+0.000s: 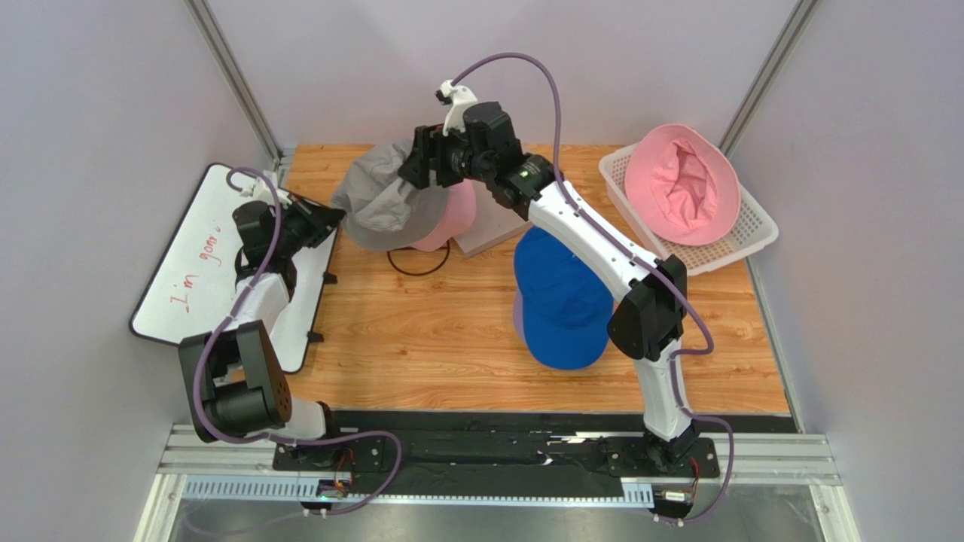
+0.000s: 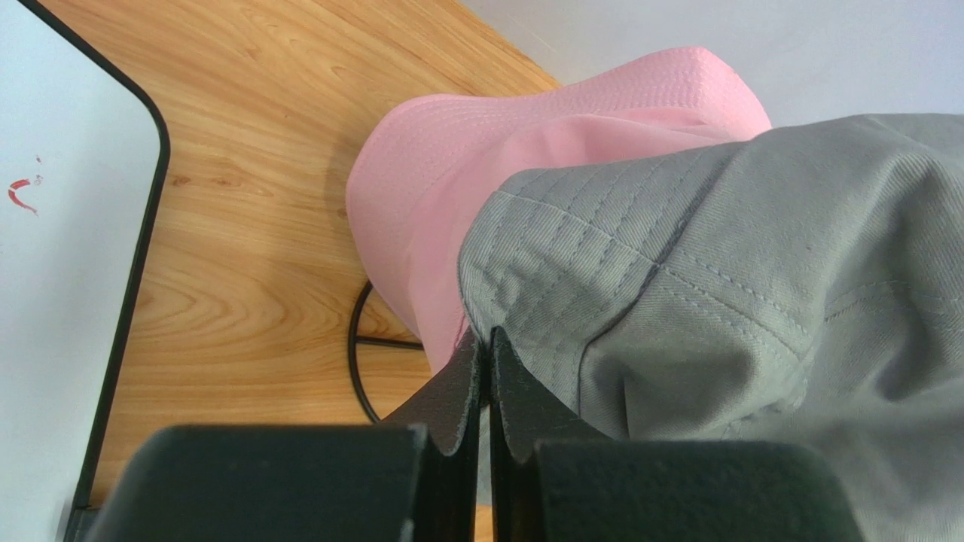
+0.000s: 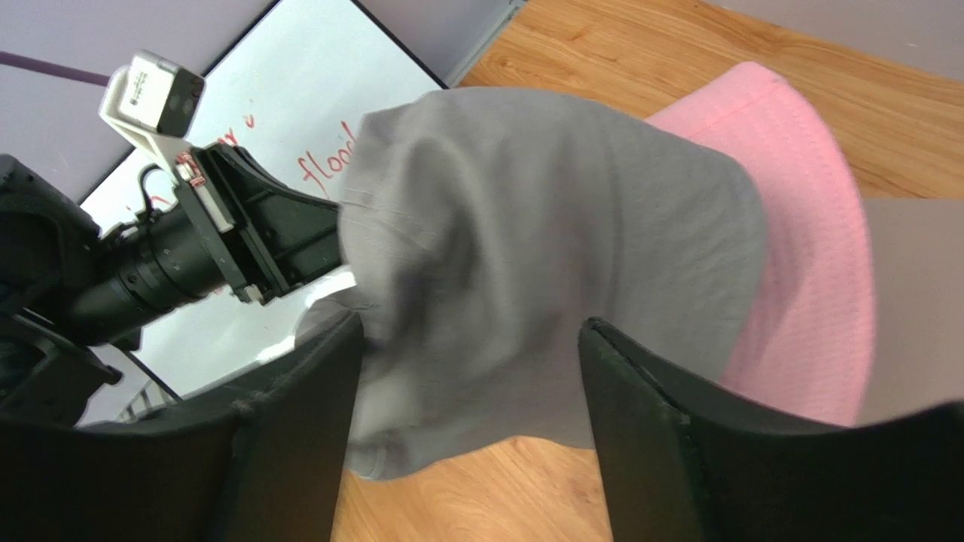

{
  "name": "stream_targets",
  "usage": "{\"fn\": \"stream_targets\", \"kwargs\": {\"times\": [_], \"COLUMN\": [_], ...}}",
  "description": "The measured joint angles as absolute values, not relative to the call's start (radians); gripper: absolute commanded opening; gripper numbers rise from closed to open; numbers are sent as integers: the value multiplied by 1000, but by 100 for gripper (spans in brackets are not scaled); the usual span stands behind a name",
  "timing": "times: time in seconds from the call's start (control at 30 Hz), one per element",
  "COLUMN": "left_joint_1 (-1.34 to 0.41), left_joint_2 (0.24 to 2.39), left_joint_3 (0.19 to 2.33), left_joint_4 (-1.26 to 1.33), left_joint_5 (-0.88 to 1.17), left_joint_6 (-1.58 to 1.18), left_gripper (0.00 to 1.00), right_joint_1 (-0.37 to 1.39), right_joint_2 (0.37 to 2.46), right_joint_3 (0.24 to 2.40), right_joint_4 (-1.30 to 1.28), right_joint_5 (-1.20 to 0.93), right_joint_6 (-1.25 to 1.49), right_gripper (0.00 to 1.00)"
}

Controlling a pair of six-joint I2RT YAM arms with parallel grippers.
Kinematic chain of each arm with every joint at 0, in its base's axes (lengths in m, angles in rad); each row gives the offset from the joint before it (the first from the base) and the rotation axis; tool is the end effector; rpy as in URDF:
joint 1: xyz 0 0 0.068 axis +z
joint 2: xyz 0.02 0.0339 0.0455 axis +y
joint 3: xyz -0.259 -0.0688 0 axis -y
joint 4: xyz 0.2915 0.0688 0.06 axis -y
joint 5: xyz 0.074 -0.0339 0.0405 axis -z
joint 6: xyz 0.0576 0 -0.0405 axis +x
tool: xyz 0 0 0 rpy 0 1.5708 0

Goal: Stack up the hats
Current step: Stack the hat on the hat.

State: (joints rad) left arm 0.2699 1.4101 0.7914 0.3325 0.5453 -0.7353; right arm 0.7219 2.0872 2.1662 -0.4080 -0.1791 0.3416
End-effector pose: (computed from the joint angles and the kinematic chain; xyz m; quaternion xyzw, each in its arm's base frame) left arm 0.3637 0.0696 0.2142 -0.2301 0.7535 -0.3428 0.5116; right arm 0.4116 0.3760 0.3793 -0.2042 0.7857 0.3565 0.4625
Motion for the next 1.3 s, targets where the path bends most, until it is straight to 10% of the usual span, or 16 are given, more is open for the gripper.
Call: {"fn": "stream_targets", "kwargs": {"times": [1.07, 1.3], "left_joint_1": [271, 271], "left_joint_2": [1410, 1410], "left_joint_3": [796, 796], "left_joint_4": [324, 323], "left_joint_5": [550, 553], "left_joint_6": [-729, -726], "left_gripper": [0, 0], "right_joint_1": [514, 514], "right_joint_2": [2233, 2272], "right_joint_3": [2125, 2152], "right_joint_4": [-181, -110], "right_joint_5": [-604, -649], "right_joint_6": [467, 506], "right_gripper": [74, 35]}}
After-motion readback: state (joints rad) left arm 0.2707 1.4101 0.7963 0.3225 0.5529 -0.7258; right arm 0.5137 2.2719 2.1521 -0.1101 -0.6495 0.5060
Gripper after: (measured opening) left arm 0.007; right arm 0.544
